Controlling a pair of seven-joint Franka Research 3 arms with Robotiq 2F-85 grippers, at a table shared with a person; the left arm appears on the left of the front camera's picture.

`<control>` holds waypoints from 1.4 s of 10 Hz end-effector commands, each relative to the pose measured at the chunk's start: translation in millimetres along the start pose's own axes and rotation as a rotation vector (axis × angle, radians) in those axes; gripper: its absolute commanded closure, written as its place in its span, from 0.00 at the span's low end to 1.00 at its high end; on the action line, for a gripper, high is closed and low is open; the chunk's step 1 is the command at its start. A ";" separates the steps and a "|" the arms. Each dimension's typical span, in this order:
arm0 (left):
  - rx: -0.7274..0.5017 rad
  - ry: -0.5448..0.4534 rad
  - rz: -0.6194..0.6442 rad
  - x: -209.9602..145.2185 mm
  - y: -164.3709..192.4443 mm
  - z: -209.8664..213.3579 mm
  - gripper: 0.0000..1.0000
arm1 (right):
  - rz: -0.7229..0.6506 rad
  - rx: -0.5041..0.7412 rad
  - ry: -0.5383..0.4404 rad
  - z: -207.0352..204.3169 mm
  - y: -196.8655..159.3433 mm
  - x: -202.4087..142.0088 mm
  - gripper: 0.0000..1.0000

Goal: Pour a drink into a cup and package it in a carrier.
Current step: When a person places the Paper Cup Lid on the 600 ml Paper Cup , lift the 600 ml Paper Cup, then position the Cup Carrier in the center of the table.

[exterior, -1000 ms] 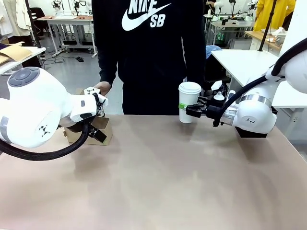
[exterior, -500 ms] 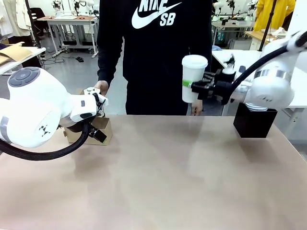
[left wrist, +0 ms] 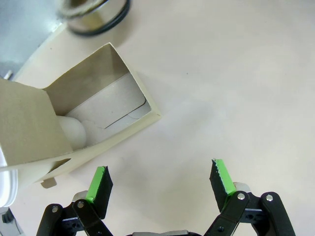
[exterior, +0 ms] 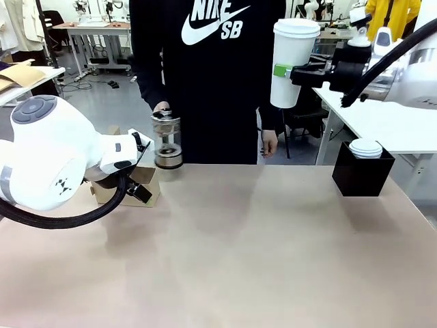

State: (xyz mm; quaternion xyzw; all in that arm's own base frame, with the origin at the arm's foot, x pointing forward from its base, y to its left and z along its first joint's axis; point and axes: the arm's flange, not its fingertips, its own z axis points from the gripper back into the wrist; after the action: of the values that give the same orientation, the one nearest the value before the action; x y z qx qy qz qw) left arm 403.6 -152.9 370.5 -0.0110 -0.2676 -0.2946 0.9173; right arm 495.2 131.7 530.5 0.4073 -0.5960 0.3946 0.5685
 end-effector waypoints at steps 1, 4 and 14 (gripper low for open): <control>-0.002 0.000 0.002 -0.6 0.8 0.1 0.00 | -0.056 0.048 0.045 -1.6 -0.3 -2.7 0.19; -0.002 0.000 0.002 -0.6 0.8 0.1 0.00 | 0.000 0.000 0.000 0.0 0.0 0.0 0.19; 0.006 0.008 0.034 8.1 3.6 17.0 0.00 | 0.000 0.000 0.000 0.0 0.0 0.0 0.19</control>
State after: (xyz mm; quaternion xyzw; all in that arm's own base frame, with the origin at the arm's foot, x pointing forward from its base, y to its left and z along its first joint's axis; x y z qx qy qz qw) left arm 404.4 -151.9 374.1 -0.0109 -0.2679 -0.2926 0.9179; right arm 495.9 130.3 527.3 0.4089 -0.5866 0.3963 0.5759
